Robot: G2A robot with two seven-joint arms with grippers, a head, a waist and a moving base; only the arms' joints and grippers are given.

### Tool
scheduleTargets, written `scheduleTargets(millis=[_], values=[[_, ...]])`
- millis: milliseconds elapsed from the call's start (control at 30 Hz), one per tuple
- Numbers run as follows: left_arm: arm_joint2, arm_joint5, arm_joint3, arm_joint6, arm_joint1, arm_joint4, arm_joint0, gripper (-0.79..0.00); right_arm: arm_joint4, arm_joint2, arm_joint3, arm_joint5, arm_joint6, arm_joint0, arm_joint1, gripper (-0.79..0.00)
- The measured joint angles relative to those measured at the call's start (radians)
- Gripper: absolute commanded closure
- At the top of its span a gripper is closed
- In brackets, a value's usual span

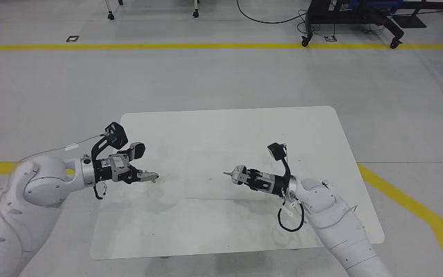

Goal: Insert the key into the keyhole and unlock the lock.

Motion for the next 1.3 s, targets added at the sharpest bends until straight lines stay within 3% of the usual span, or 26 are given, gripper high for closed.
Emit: scheduleTargets(millis=[167, 267, 333, 500, 600, 700, 833, 867, 900, 1000, 1300], values=[[-0.021, 0.017, -0.032, 0.016, 0.003, 0.037, -0.013, -0.785, 0.000, 0.000, 0.000, 0.000, 0.000, 0.000, 0.000, 0.000], [-0.048, -0.030, -0.111, 0.029, 0.010, 0.231, -0.033, -0.785, 0.000, 0.000, 0.000, 0.000, 0.000, 0.000, 0.000, 0.000], [-0.023, -0.104, -0.168, 0.024, 0.015, 0.398, -0.047, -0.785, 0.000, 0.000, 0.000, 0.000, 0.000, 0.000, 0.000, 0.000], [0.217, -0.119, -0.240, 0.052, 0.061, 0.684, -0.126, -0.785, 0.000, 0.000, 0.000, 0.000, 0.000, 0.000, 0.000, 0.000], [0.378, -0.119, -0.191, 0.160, 0.099, 0.821, -0.220, -0.785, 0.000, 0.000, 0.000, 0.000, 0.000, 0.000, 0.000, 0.000], [0.511, -0.119, -0.108, 0.260, 0.117, 1.022, -0.331, -0.785, 0.000, 0.000, 0.000, 0.000, 0.000, 0.000, 0.000, 0.000], [0.606, -0.113, -0.014, 0.427, 0.100, 1.234, -0.417, -0.785, 0.000, 0.000, 0.000, 0.000, 0.000, 0.000, 0.000, 0.000], [0.619, -0.101, 0.003, 0.460, 0.094, 1.275, -0.426, -0.699, 0.000, 0.000, 0.000, 0.000, 0.000, 0.000, 0.000, 0.000], [0.636, -0.079, 0.025, 0.502, 0.085, 1.324, -0.433, -0.690, 0.000, 0.000, 0.000, 0.000, 0.000, 0.000, 0.000, 0.000], [0.673, -0.065, 0.072, 0.604, 0.066, 1.399, -0.449, -0.711, 0.000, 0.000, 0.000, 0.000, 0.000, 0.000, 0.000, 0.000], [0.765, -0.032, 0.149, 0.687, 0.010, 1.552, -0.474, -0.606, 0.000, 0.000, 0.000, 0.000, 0.000, 0.000, 0.000, 0.000]])
